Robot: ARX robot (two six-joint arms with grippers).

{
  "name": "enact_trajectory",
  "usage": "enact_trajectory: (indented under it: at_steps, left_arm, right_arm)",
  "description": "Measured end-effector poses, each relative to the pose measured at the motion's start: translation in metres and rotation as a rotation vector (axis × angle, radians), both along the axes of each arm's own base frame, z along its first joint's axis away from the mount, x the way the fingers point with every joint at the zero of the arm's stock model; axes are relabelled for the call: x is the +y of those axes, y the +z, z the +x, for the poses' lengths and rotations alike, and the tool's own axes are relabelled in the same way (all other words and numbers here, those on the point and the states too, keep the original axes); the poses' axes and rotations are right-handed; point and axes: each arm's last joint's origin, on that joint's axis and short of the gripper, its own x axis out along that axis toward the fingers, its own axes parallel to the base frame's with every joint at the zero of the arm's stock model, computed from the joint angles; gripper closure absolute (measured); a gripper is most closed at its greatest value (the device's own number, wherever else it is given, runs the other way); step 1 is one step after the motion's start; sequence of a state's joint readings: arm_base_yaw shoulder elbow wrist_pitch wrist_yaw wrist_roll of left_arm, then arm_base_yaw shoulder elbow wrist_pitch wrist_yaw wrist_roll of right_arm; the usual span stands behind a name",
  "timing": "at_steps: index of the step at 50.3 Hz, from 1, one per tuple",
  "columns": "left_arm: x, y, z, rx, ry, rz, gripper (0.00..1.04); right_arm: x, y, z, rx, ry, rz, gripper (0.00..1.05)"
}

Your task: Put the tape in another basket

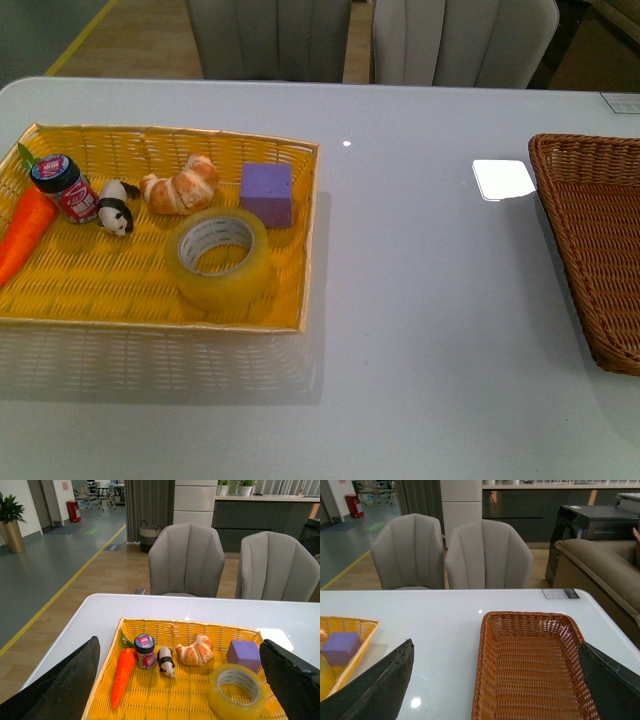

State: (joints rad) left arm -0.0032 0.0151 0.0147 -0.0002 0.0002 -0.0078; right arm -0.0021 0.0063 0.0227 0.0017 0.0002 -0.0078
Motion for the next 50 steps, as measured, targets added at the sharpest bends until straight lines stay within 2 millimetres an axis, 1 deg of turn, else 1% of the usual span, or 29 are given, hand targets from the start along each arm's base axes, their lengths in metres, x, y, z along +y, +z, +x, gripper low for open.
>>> enact_trajectory:
  at_steps: [16,19,21,23,27,30,31,35,37,38,40,41,43,46,47,50]
  left_arm:
    - [0.000,0.000,0.000,0.000,0.000,0.000,0.09]
    - [0.000,0.000,0.000,0.000,0.000,0.000,0.09]
    - [0.000,0.000,0.000,0.000,0.000,0.000,0.09]
    - [0.000,0.000,0.000,0.000,0.000,0.000,0.09]
    - [0.000,0.000,0.000,0.000,0.000,0.000,0.09]
    - [0.000,0.000,0.000,0.000,0.000,0.000,0.09]
    - [0.000,0.000,0.000,0.000,0.000,0.000,0.09]
    - [0.000,0.000,0.000,0.000,0.000,0.000,0.09]
    - [0.000,0.000,0.000,0.000,0.000,0.000,0.09]
    - [0.000,0.000,0.000,0.000,0.000,0.000,0.09]
    - [0.000,0.000,0.000,0.000,0.000,0.000,0.09]
    - [0.000,0.000,0.000,0.000,0.000,0.000,0.09]
    - [0.000,0.000,0.000,0.000,0.000,0.000,0.09]
    - [0.000,0.000,0.000,0.000,0.000,0.000,0.09]
    - [0.000,0.000,0.000,0.000,0.000,0.000,0.09]
    - [0.000,0.000,0.000,0.000,0.000,0.000,0.09]
  right_arm:
    - [0.000,0.000,0.000,0.003,0.003,0.005,0.09]
    - [0.000,-0.001,0.001,0.163,0.061,0.074,0.09]
    - [-0.004,-0.002,0.003,0.333,0.062,0.140,0.09]
    - [-0.009,-0.003,0.009,0.444,0.047,0.196,0.09]
    - [-0.021,-0.003,0.020,0.501,0.000,0.236,0.09]
    - [-0.032,0.001,0.034,0.506,-0.025,0.232,0.09]
    - [-0.034,0.001,0.037,0.506,-0.027,0.221,0.09]
    - [-0.049,0.005,0.057,0.496,-0.059,0.176,0.09]
    - [-0.058,0.006,0.071,0.490,-0.073,0.145,0.09]
    - [-0.060,0.006,0.075,0.489,-0.079,0.138,0.09]
    - [-0.070,0.006,0.091,0.486,-0.098,0.117,0.09]
    - [-0.072,0.006,0.095,0.486,-0.100,0.108,0.09]
    - [-0.082,0.003,0.112,0.491,-0.102,0.096,0.09]
    - [-0.101,-0.006,0.149,0.518,-0.131,0.057,0.09]
    - [-0.103,-0.008,0.153,0.523,-0.132,0.053,0.09]
    - [-0.118,-0.021,0.178,0.568,-0.156,0.038,0.09]
